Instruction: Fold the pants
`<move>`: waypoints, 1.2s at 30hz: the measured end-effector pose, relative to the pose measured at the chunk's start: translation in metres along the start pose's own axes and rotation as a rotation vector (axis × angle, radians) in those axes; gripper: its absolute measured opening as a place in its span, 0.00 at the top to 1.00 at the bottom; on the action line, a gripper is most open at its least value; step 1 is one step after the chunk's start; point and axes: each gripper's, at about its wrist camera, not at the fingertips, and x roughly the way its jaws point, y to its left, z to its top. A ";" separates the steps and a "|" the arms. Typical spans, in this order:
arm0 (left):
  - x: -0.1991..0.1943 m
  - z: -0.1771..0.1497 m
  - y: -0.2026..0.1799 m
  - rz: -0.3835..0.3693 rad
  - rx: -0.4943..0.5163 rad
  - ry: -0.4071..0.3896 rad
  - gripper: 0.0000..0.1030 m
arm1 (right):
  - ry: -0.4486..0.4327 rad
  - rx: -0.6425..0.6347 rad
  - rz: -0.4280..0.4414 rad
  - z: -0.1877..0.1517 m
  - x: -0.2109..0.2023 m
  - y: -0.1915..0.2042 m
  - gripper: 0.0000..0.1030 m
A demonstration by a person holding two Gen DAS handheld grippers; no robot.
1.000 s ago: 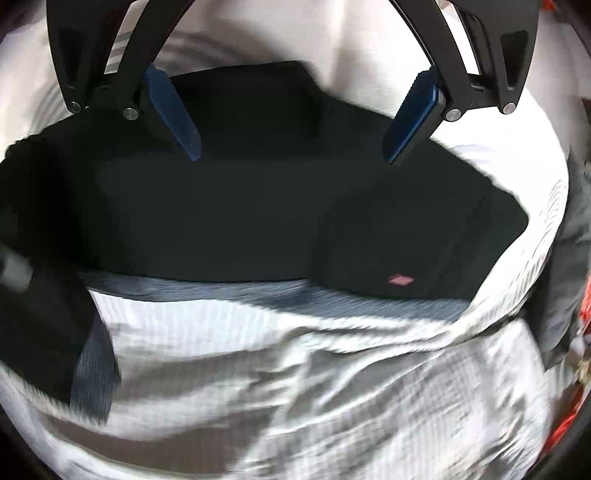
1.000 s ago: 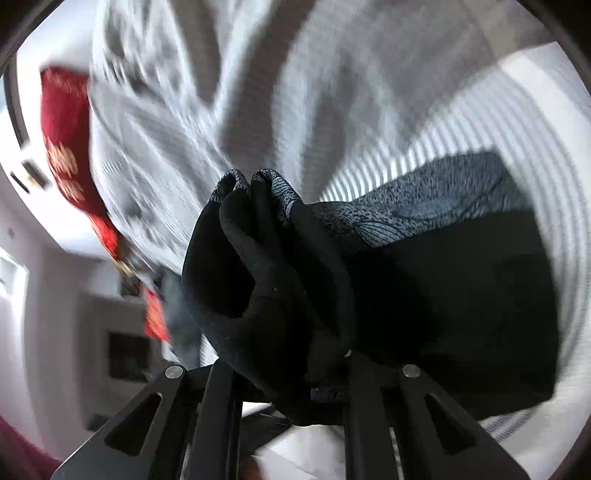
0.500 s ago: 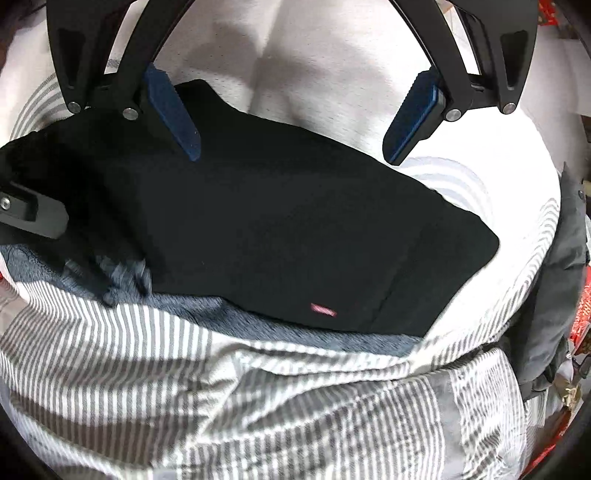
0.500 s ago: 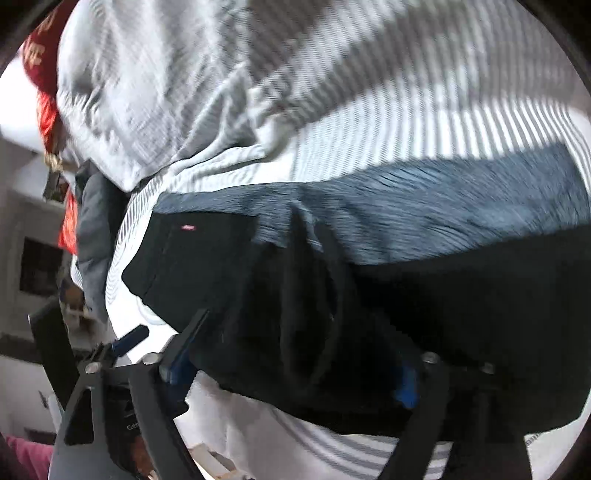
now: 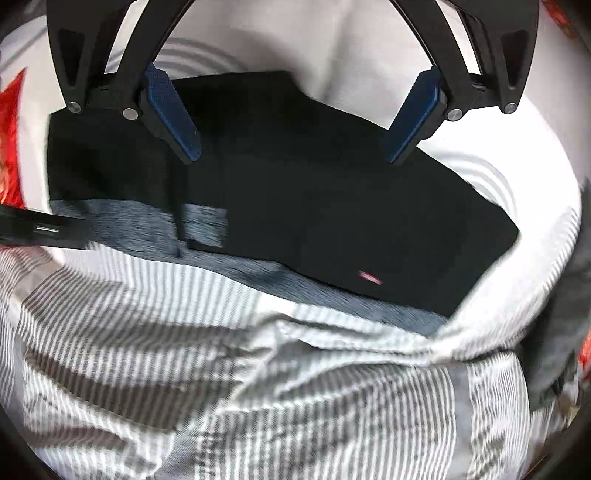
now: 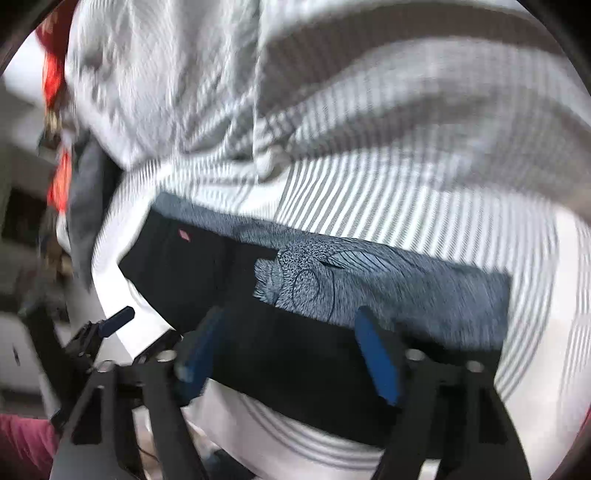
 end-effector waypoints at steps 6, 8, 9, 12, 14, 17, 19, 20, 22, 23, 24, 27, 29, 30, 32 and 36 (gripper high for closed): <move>0.015 -0.017 -0.036 -0.061 -0.117 0.009 0.03 | 0.194 -0.281 0.049 0.047 0.053 0.040 0.49; 0.023 -0.022 -0.044 -0.056 -0.148 0.012 0.03 | 0.258 -0.364 0.070 0.056 0.069 0.057 0.49; 0.027 -0.024 -0.047 -0.050 -0.160 0.016 0.03 | 0.296 -0.409 0.070 0.059 0.080 0.065 0.49; 0.041 -0.028 -0.047 -0.047 -0.223 0.033 0.10 | 0.402 -0.507 0.038 0.054 0.110 0.079 0.51; 0.049 -0.031 -0.047 -0.064 -0.250 0.058 0.20 | 0.452 -0.567 -0.007 0.045 0.127 0.084 0.76; 0.050 -0.032 -0.055 -0.093 -0.236 0.056 0.39 | 0.451 -0.595 -0.068 0.038 0.134 0.086 0.94; 0.047 -0.031 -0.058 -0.093 -0.224 0.043 0.47 | 0.403 -0.570 -0.085 0.041 0.123 0.085 0.95; 0.044 -0.029 -0.057 -0.101 -0.226 0.039 0.48 | 0.373 -0.547 -0.077 0.044 0.112 0.083 0.95; 0.039 -0.024 -0.054 -0.122 -0.240 0.034 0.49 | 0.341 -0.503 -0.048 0.049 0.098 0.078 0.95; 0.037 -0.022 -0.053 -0.127 -0.242 0.030 0.49 | 0.331 -0.480 -0.037 0.052 0.090 0.075 0.95; 0.034 -0.021 -0.053 -0.134 -0.236 0.022 0.51 | 0.319 -0.473 -0.039 0.054 0.086 0.074 0.95; 0.032 -0.019 -0.057 -0.124 -0.205 0.012 0.51 | 0.309 -0.448 -0.040 0.058 0.084 0.069 0.95; 0.034 -0.021 -0.056 -0.109 -0.203 0.015 0.51 | 0.294 -0.466 -0.083 0.054 0.092 0.071 0.95; 0.038 -0.022 -0.052 -0.103 -0.205 0.019 0.51 | 0.290 -0.480 -0.107 0.054 0.103 0.071 0.95; 0.051 -0.032 -0.046 -0.100 -0.203 0.052 0.51 | 0.316 -0.481 -0.121 0.052 0.122 0.068 0.95; 0.044 -0.037 -0.036 -0.130 -0.203 0.050 0.50 | 0.254 -0.292 0.023 0.064 0.107 0.055 0.73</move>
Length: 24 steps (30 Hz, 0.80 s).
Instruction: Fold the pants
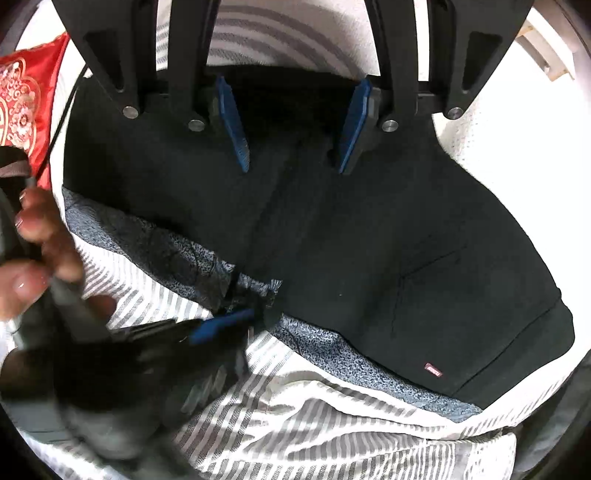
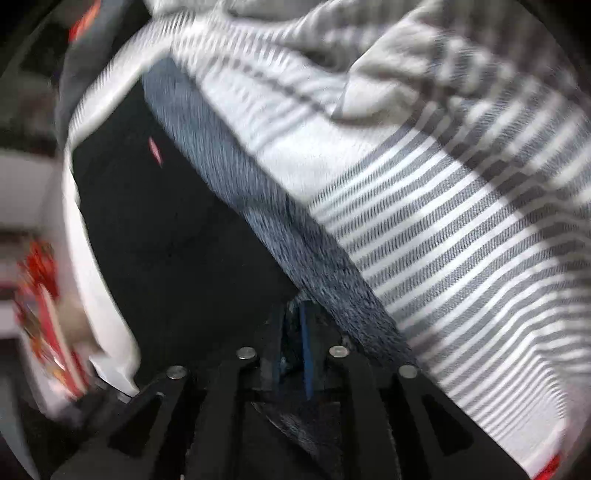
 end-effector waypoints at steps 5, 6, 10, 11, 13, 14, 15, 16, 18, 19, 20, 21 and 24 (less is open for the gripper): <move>-0.036 0.016 0.004 0.056 0.015 -0.021 0.50 | -0.179 0.167 0.010 -0.020 -0.079 -0.036 0.34; -0.044 0.020 0.003 0.059 0.020 -0.036 0.50 | -0.201 0.202 -0.029 -0.034 -0.094 -0.046 0.34; -0.049 0.055 -0.015 0.047 0.087 -0.066 0.47 | -0.241 0.284 -0.197 -0.093 -0.127 -0.074 0.34; -0.044 0.065 -0.024 0.046 0.114 -0.067 0.33 | -0.242 0.300 -0.224 -0.101 -0.135 -0.084 0.34; -0.034 0.078 -0.039 0.042 0.155 -0.083 0.27 | -0.253 0.353 -0.267 -0.122 -0.143 -0.099 0.38; -0.027 0.084 -0.049 0.034 0.181 -0.083 0.27 | -0.255 0.375 -0.269 -0.132 -0.145 -0.110 0.45; -0.017 0.089 -0.057 0.030 0.206 -0.070 0.27 | -0.250 0.400 -0.264 -0.141 -0.143 -0.117 0.49; -0.010 0.091 -0.063 0.033 0.227 -0.058 0.27 | -0.247 0.412 -0.255 -0.147 -0.140 -0.121 0.55; 0.007 0.087 -0.068 0.080 0.280 -0.036 0.27 | -0.245 0.416 -0.239 -0.156 -0.133 -0.124 0.61; 0.014 0.082 -0.068 0.108 0.298 -0.024 0.27 | -0.234 0.410 -0.227 -0.161 -0.126 -0.124 0.61; 0.026 0.075 -0.063 0.137 0.313 0.001 0.27 | -0.225 0.405 -0.219 -0.161 -0.115 -0.120 0.61; 0.033 0.068 -0.057 0.150 0.315 0.026 0.27 | -0.204 0.392 -0.211 -0.163 -0.100 -0.119 0.61; 0.043 0.053 -0.037 0.145 0.277 -0.003 0.06 | -0.202 0.332 -0.257 -0.164 -0.063 -0.112 0.53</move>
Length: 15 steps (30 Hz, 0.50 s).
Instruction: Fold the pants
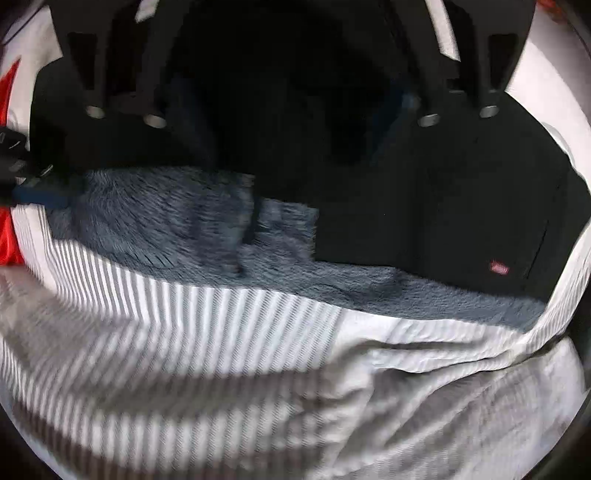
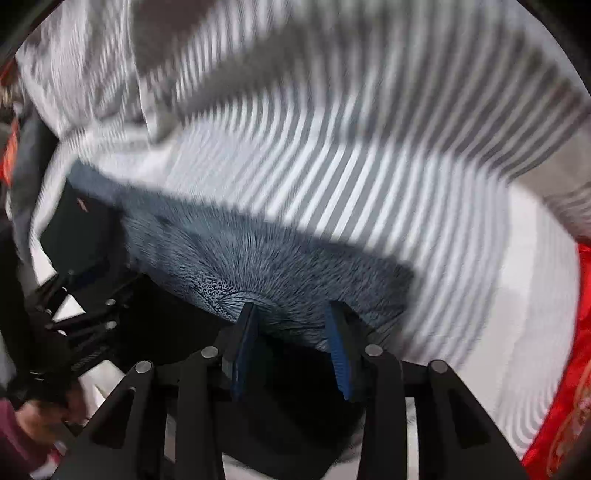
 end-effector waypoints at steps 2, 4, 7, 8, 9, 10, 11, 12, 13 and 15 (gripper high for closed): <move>0.003 0.002 0.003 -0.002 -0.002 0.014 0.04 | -0.020 -0.033 0.029 0.001 -0.001 0.012 0.23; 0.002 0.006 0.005 -0.002 -0.006 0.041 0.05 | -0.011 -0.068 -0.020 0.003 -0.007 0.024 0.20; -0.013 0.012 0.003 0.027 0.019 0.047 0.05 | -0.026 -0.060 -0.012 0.001 -0.025 0.033 0.19; -0.019 0.013 0.004 0.022 0.019 0.038 0.05 | -0.035 -0.037 -0.010 -0.002 -0.033 0.032 0.19; -0.026 0.013 0.005 0.015 0.015 0.029 0.05 | -0.040 -0.020 -0.012 -0.006 -0.040 0.032 0.19; -0.034 0.010 0.009 0.008 0.006 0.024 0.05 | -0.041 -0.005 -0.014 -0.011 -0.047 0.032 0.19; -0.039 0.010 0.012 0.004 -0.006 0.028 0.05 | -0.039 0.003 -0.017 -0.016 -0.050 0.031 0.19; -0.044 0.011 0.015 0.005 -0.018 0.036 0.05 | -0.030 0.013 -0.024 -0.023 -0.052 0.032 0.19; -0.046 0.012 0.018 0.007 -0.026 0.047 0.05 | -0.018 0.018 -0.028 -0.029 -0.052 0.032 0.19; -0.050 0.012 0.024 0.024 -0.036 0.068 0.05 | 0.000 0.030 -0.048 -0.039 -0.049 0.033 0.19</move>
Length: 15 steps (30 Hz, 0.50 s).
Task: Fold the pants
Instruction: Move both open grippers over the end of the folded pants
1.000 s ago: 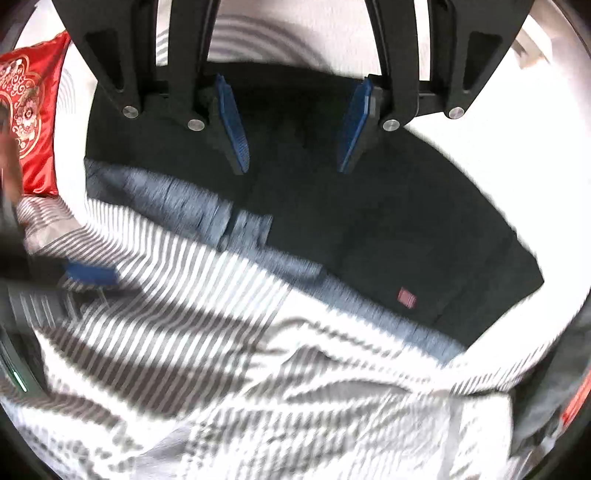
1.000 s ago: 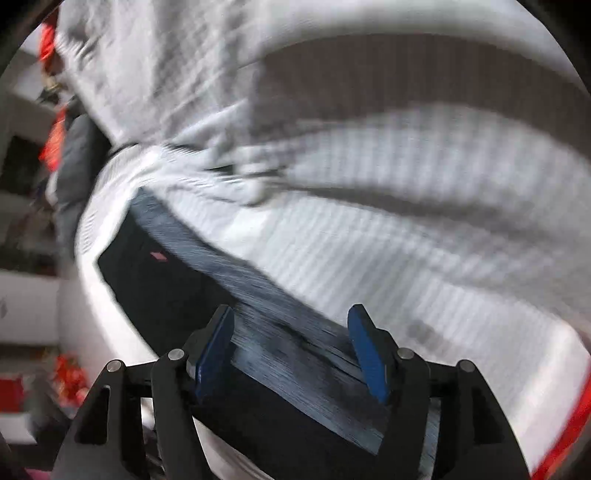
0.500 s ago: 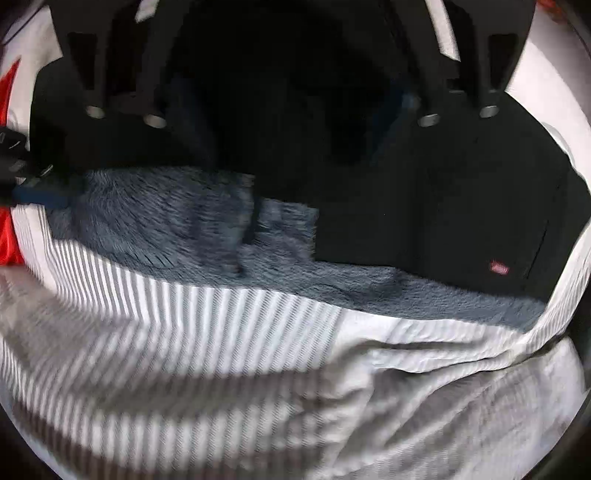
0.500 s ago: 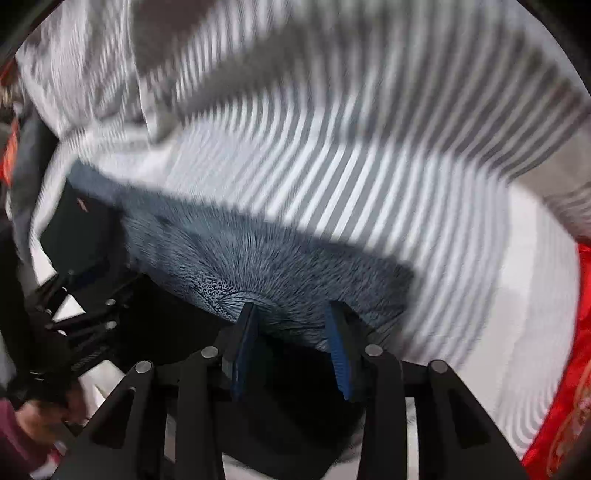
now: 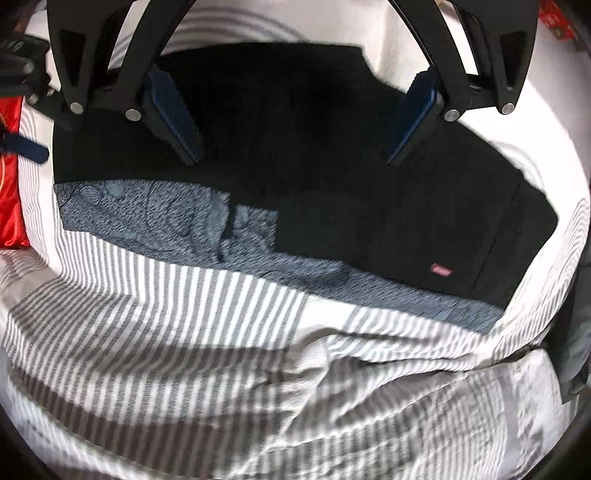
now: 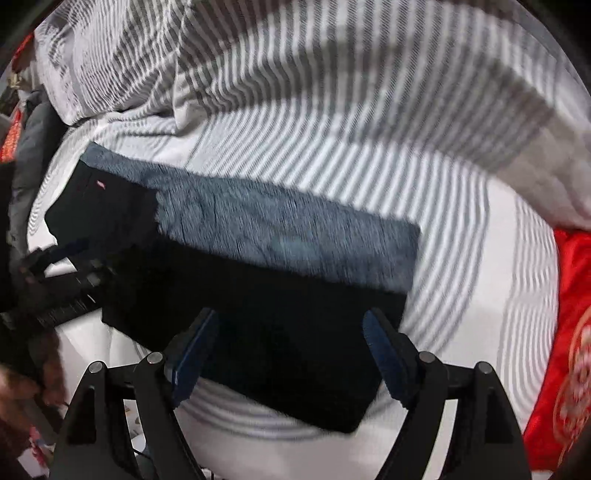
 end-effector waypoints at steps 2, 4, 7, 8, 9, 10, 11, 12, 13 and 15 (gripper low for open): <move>-0.005 -0.003 0.005 0.019 -0.001 0.006 0.05 | 0.023 0.025 -0.001 -0.009 0.005 -0.001 0.19; -0.010 -0.006 0.009 0.032 0.004 0.007 0.05 | 0.026 0.054 0.018 -0.012 0.008 -0.003 0.19; -0.015 -0.012 0.017 0.043 0.009 0.017 0.05 | 0.007 0.069 0.036 -0.011 0.007 0.004 0.19; -0.016 -0.015 0.020 0.043 0.009 0.018 0.05 | 0.000 0.072 0.044 -0.011 0.005 0.008 0.19; -0.016 -0.016 0.023 0.042 0.008 0.016 0.05 | -0.005 0.074 0.046 -0.010 0.004 0.011 0.19; -0.017 -0.017 0.027 0.043 0.008 0.013 0.05 | -0.010 0.076 0.046 -0.009 0.003 0.014 0.19; -0.016 -0.018 0.032 0.043 0.007 0.012 0.05 | -0.015 0.079 0.048 -0.008 0.001 0.018 0.19; -0.015 -0.019 0.036 0.039 0.005 0.014 0.05 | -0.026 0.085 0.055 -0.006 -0.001 0.024 0.19; -0.015 -0.019 0.041 0.035 0.002 0.015 0.05 | -0.035 0.089 0.060 -0.004 -0.001 0.030 0.19; -0.012 -0.021 0.051 0.025 0.004 0.016 0.05 | -0.048 0.089 0.057 0.000 0.004 0.049 0.19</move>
